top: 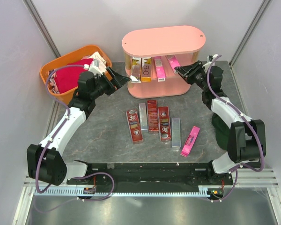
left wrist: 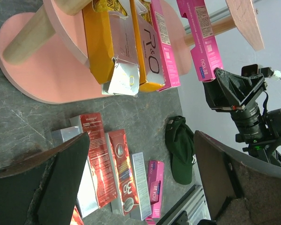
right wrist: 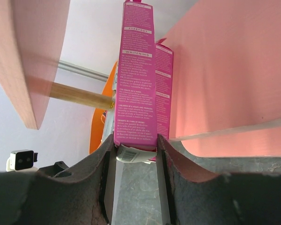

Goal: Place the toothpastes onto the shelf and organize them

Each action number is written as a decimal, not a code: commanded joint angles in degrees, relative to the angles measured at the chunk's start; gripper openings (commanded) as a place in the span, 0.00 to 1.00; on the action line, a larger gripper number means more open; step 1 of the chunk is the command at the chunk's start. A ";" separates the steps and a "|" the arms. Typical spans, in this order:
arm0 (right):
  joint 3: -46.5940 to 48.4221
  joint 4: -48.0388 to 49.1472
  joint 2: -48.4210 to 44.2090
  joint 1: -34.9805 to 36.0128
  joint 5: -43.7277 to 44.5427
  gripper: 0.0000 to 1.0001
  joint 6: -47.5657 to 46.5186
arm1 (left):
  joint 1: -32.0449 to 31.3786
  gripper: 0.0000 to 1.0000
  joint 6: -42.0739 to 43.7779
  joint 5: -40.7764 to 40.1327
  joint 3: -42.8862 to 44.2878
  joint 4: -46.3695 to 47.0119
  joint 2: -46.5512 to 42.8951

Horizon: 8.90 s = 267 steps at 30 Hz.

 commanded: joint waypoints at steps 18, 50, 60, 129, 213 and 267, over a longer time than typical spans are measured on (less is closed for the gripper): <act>-8.14 6.46 0.31 7.60 15.01 0.04 8.58 | -0.73 0.99 1.01 3.02 -0.07 3.31 1.28; -10.26 11.21 4.17 15.16 23.55 0.73 14.83 | -0.64 0.99 1.71 3.63 0.02 2.35 0.93; -10.34 10.78 0.58 15.07 23.64 0.98 10.97 | -0.55 0.99 2.07 3.63 0.28 1.73 1.46; -27.66 -50.14 -19.82 5.67 31.37 0.48 -14.43 | 6.31 0.99 4.18 21.56 1.86 4.37 13.23; 5.39 -35.90 -22.46 13.49 8.17 0.98 -15.49 | -17.69 0.24 10.43 33.78 25.89 2.14 27.04; -12.72 15.34 -10.42 32.65 6.15 0.33 5.25 | -0.20 0.24 -43.64 22.71 -14.22 85.22 21.41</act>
